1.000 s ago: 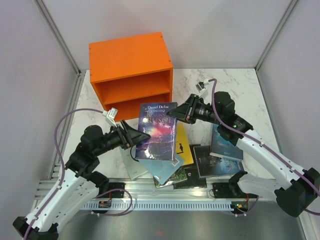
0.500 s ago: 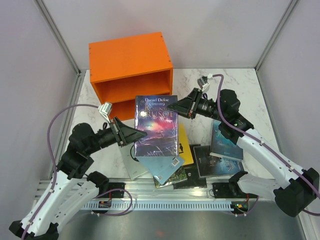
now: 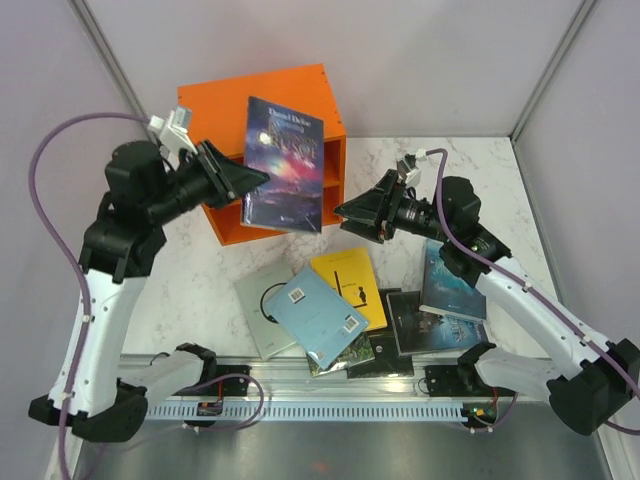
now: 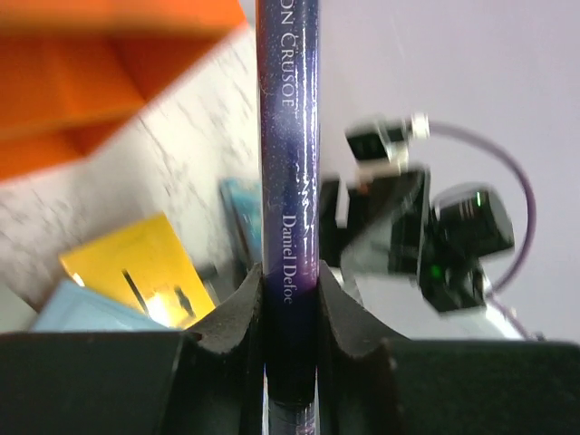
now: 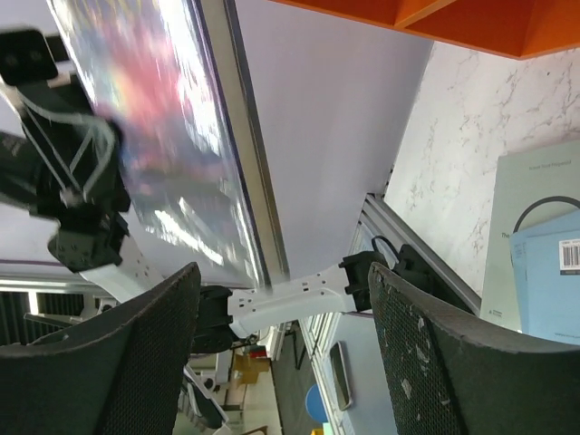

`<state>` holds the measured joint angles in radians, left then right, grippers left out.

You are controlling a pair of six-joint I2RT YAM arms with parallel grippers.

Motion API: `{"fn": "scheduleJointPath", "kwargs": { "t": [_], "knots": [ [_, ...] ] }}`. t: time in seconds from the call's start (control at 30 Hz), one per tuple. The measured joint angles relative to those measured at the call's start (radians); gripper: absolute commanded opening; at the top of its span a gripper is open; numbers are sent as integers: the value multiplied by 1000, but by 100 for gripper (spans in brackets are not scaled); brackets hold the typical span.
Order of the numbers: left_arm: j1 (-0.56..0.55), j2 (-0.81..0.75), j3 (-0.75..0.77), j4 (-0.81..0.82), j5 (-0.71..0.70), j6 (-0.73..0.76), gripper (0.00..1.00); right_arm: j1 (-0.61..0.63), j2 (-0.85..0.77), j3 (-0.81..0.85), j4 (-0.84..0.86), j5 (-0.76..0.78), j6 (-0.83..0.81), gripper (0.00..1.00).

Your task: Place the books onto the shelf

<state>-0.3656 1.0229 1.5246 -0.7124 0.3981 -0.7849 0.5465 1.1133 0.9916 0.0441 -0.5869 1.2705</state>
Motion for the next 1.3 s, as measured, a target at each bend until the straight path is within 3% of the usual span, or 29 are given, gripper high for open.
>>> {"fn": "scheduleJointPath", "kwargs": {
  "t": [0.23, 0.47, 0.77, 1.03, 1.2, 1.23, 1.3],
  "knots": [
    [320, 192, 237, -12, 79, 34, 2, -1, -53, -10, -30, 0, -11, 79],
    [533, 335, 360, 2, 198, 32, 2, -2, -82, -43, -43, 0, -22, 78],
    [628, 532, 404, 2, 318, 22, 2, -2, -68, -55, -60, 0, -34, 78],
    [627, 593, 493, -58, 307, 28, 5, -3, -48, -64, -61, 0, -37, 77],
    [627, 597, 519, -119, 244, 53, 44, -3, -52, -86, -60, 2, -37, 77],
    [627, 597, 521, -132, 218, 75, 58, -3, -53, -93, -60, 3, -37, 77],
    [628, 602, 522, -162, 164, 112, 71, -3, -56, -107, -61, 5, -37, 76]
  ]
}}
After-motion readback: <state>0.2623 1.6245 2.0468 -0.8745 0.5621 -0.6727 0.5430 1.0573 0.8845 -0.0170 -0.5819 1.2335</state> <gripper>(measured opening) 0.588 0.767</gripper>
